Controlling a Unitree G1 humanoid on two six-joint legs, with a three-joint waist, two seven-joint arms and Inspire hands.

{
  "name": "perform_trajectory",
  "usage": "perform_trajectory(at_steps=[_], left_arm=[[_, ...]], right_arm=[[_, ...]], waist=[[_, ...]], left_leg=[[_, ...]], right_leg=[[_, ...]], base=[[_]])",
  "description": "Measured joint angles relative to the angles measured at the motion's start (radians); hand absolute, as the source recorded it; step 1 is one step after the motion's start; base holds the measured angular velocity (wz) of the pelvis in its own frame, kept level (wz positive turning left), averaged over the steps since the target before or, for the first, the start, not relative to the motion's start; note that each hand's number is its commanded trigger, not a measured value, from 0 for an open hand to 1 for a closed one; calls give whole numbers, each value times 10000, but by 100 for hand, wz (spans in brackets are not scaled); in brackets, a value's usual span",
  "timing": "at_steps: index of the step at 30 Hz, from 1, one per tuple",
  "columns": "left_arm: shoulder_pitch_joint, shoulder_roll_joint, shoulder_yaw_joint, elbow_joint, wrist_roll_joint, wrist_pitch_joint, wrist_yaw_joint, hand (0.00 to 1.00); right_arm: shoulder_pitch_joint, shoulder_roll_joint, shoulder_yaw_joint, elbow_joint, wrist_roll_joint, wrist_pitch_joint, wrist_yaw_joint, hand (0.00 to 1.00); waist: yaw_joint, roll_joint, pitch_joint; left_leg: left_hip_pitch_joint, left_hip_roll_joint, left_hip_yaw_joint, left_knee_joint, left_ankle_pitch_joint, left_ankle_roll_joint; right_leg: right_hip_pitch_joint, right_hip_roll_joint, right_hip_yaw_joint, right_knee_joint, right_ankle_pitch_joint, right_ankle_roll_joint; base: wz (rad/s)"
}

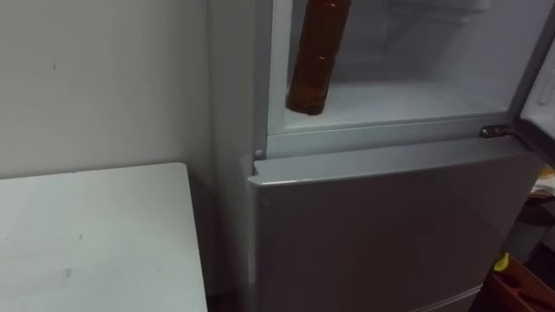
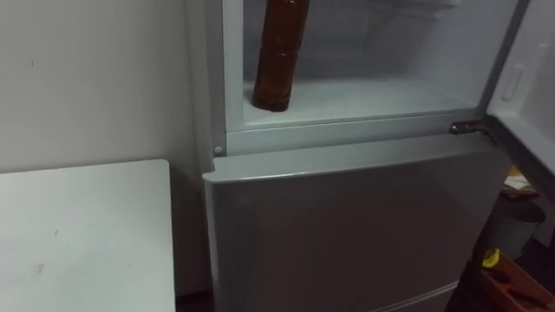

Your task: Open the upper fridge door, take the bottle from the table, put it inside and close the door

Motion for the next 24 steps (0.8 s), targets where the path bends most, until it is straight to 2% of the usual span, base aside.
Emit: perform_trajectory(at_steps=[8, 14, 24], left_arm=[[-34, -45, -10, 174, 2, -5, 7, 0], [-42, -68, -24, 429, -10, 3, -27, 0], [-101, -112, -169, 381, -30, -5, -33, 0]], right_arm=[[-1, 0, 611, -448, -522, 285, 525, 0], [-1, 0, 761, -567, -526, 327, 1140, 0], [-10, -1, 1046, -744, -863, 432, 1445, 0]], waist=[[-14, -57, 32], [33, -56, 32], [62, -23, 52]], left_leg=[[-59, -7, 21, 6, 7, -14], [-76, -14, 26, 20, 9, -13], [-2, 22, 25, 78, 9, -20]], right_leg=[[-159, -24, -2, 170, -75, -33], [-152, -33, -1, 144, -74, -33], [-52, 6, 37, 132, -80, -47]], base=[[-3], [1], [0]])
